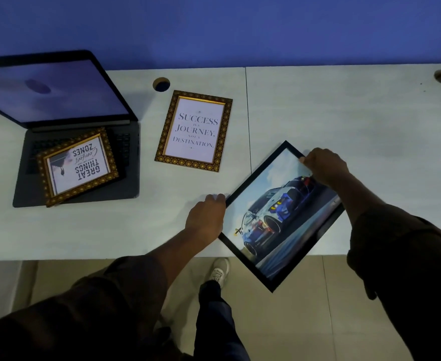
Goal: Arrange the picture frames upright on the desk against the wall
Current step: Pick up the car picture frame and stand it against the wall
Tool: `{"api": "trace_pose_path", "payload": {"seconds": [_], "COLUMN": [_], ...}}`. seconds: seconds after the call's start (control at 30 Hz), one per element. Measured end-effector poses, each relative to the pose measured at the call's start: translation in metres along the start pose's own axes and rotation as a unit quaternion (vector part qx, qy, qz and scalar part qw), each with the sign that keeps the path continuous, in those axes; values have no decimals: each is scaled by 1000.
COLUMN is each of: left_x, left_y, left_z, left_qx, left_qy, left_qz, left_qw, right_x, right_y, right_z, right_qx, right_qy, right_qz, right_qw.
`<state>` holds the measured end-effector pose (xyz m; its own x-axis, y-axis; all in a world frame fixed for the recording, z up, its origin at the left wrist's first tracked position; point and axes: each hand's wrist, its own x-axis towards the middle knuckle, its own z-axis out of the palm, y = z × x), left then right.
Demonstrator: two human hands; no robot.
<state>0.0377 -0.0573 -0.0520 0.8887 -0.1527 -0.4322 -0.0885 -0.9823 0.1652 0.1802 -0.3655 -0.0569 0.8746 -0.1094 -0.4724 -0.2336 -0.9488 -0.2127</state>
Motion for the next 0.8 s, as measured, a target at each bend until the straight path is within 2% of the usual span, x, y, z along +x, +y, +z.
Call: {"api": "trace_pose_path", "payload": {"seconds": [0.1, 0.17, 0.3, 0.37, 0.43, 0.5, 0.6, 0.8], "left_x": [-1, -2, 0, 0, -9, -25, -54, -120], "left_y": [-5, -10, -34, -56, -81, -113, -158, -259], "left_z": [-8, -19, -70, -109, -153, -197, -255, -331], "left_qx": [-11, -27, -112, -170, -279, -401, -506, -541], "left_qy": [15, 22, 67, 113, 184, 269, 354, 440], "left_qz": [8, 14, 14, -2, -23, -51, -98, -140], "left_qw": [1000, 999, 991, 979, 942, 874, 780, 703], "right_x": [-13, -20, -46, -57, -65, -78, -105, -158], "right_y": [-3, -4, -28, -50, -80, -125, -205, -376], "right_z": [-10, -16, -49, -71, -95, -122, -155, -184], "right_qx": [116, 189, 227, 270, 336, 404, 493, 575], "right_qy": [-8, 44, 135, 164, 192, 222, 235, 201], "right_qz": [14, 5, -36, -40, -51, -65, -128, -222], "right_qw": [993, 981, 964, 948, 921, 885, 828, 761]}}
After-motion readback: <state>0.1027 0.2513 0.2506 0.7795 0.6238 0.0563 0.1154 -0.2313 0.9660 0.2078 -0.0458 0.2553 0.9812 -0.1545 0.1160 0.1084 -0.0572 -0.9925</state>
